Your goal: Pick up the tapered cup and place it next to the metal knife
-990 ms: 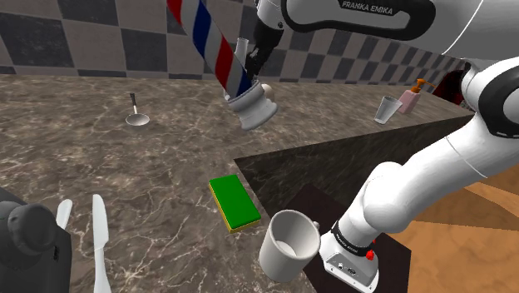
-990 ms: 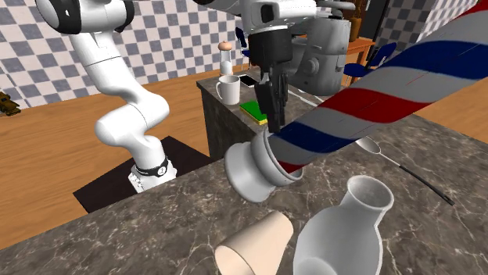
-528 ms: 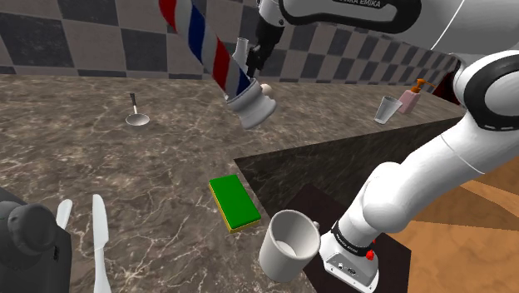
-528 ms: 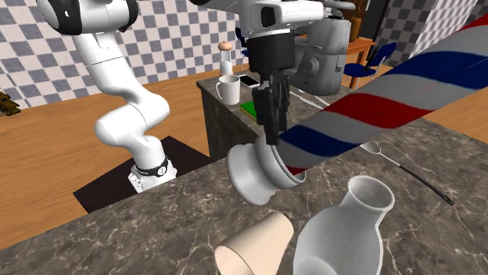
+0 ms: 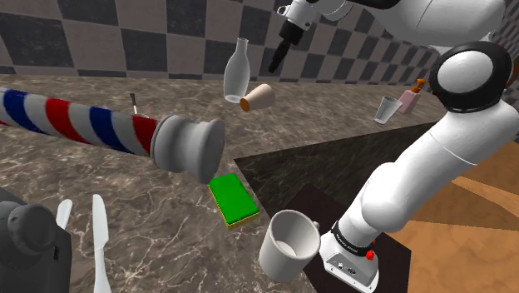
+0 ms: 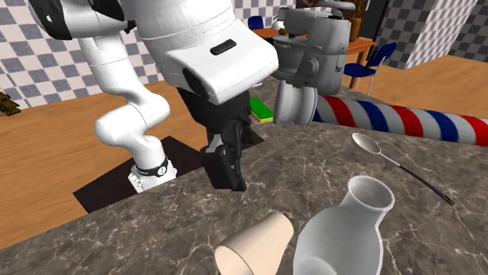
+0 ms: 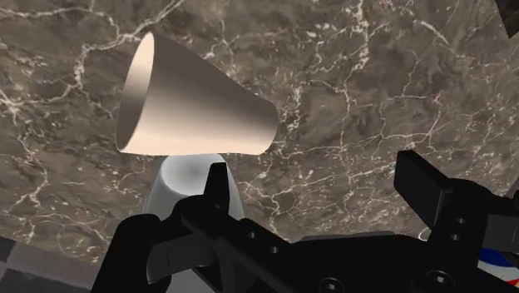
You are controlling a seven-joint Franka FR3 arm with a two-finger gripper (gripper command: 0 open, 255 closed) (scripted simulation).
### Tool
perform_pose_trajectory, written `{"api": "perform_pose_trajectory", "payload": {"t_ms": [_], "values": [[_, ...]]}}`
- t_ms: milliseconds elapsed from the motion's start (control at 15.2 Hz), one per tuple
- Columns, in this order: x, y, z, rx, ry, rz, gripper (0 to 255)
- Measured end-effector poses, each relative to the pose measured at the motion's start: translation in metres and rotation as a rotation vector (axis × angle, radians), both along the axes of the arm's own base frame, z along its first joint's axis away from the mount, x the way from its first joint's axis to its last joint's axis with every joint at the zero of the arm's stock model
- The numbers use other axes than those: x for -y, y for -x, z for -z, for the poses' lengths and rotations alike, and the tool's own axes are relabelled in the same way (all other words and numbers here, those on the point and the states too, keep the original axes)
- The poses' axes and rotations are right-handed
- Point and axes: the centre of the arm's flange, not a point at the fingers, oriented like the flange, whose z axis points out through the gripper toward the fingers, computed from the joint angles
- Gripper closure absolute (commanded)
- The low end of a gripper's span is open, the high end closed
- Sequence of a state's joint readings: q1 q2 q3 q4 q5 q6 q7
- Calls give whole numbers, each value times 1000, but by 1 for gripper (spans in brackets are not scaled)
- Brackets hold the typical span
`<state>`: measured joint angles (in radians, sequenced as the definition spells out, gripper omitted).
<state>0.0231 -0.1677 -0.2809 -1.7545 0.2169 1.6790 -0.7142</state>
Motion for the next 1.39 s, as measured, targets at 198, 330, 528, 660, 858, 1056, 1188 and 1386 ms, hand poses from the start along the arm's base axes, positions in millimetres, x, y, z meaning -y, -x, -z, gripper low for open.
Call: {"api": "perform_pose_trajectory", "payload": {"t_ms": [198,330,528,660,858,1056,1188,1386], "values": [[61,-15,17,-37,-130,-95,0],[99,-25,34,-60,-217,-159,0],[146,-45,62,-95,-346,-257,0],[176,-63,83,-118,-431,-322,0],[186,-67,103,-133,-483,-360,0],[178,-66,116,-133,-490,-366,0],[169,-65,124,-133,-490,-367,0],[166,-63,129,-133,-490,-367,0]]}}
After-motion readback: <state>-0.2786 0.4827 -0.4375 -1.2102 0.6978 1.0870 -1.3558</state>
